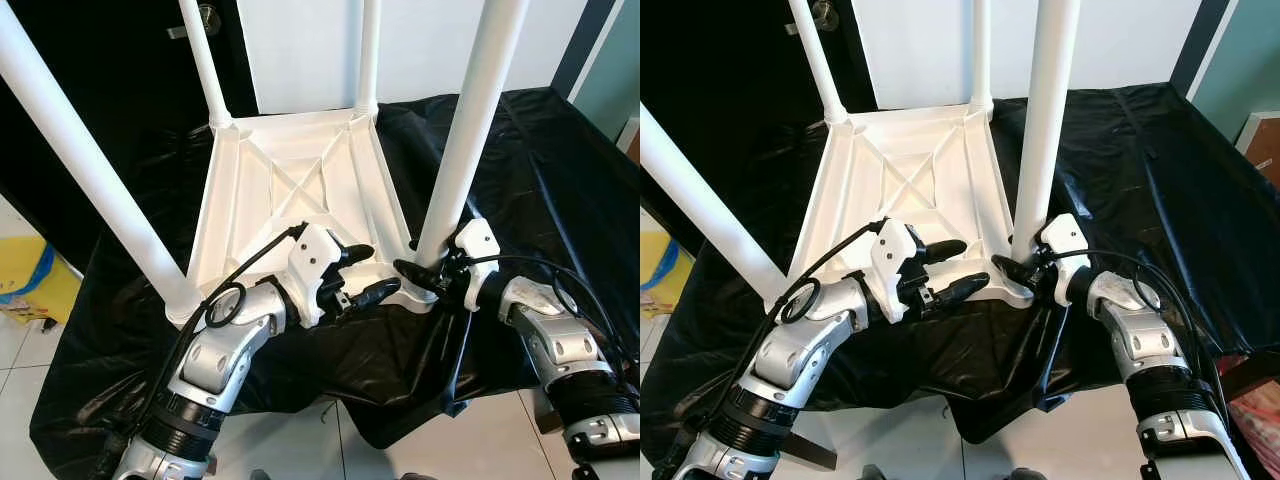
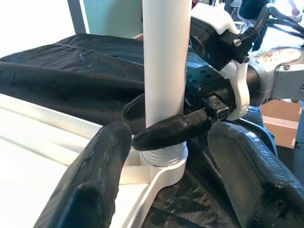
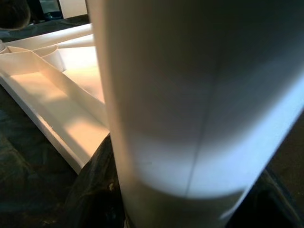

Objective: Building children table

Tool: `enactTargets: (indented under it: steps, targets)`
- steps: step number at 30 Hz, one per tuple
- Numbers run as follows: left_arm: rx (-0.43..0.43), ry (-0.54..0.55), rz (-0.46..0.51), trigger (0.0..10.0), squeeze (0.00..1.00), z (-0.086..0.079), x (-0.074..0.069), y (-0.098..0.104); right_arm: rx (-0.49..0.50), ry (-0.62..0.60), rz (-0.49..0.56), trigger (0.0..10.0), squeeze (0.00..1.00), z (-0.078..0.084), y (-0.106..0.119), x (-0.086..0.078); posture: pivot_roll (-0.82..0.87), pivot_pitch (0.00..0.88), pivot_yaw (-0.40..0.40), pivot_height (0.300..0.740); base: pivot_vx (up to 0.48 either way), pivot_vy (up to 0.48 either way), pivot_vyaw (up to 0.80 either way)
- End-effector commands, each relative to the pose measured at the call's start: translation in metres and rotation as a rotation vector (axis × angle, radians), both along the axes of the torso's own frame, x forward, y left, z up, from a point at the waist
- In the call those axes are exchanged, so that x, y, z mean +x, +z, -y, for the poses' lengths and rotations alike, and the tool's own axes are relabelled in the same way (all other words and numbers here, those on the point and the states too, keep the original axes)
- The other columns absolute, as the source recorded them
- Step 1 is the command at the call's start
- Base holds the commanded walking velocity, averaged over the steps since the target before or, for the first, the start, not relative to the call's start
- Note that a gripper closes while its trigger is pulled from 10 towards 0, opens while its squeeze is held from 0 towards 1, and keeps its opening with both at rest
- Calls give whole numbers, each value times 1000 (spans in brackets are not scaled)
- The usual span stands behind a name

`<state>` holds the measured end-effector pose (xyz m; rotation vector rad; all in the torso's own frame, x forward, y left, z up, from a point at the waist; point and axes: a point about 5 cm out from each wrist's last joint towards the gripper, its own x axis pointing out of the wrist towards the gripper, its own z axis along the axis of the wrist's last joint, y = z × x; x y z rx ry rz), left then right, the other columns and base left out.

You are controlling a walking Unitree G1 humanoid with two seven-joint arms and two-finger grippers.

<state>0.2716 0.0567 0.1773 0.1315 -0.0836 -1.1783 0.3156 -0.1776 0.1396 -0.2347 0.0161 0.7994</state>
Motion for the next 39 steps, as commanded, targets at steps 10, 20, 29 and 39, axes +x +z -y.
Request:
enactTargets:
  steps: [10,20,29,39]
  targets:
    - [4,18,-8,10000,0,-1,0,-2,93,-114,-47,10000,0,-3,-16,-7,-130,48,38,740,0,0,0]
    - [5,12,-15,10000,0,-1,-1,-3,206,-395,-1,10000,0,-20,-26,-19,-134,54,41,740,0,0,0]
    - [-2,5,-23,10000,0,0,-3,-3,256,-595,18,10000,0,-37,-28,-30,-142,59,46,740,0,0,0]
    - [0,-8,-22,10000,0,2,-3,-3,299,-773,49,10000,0,-53,-27,-35,-147,58,54,740,0,0,0]
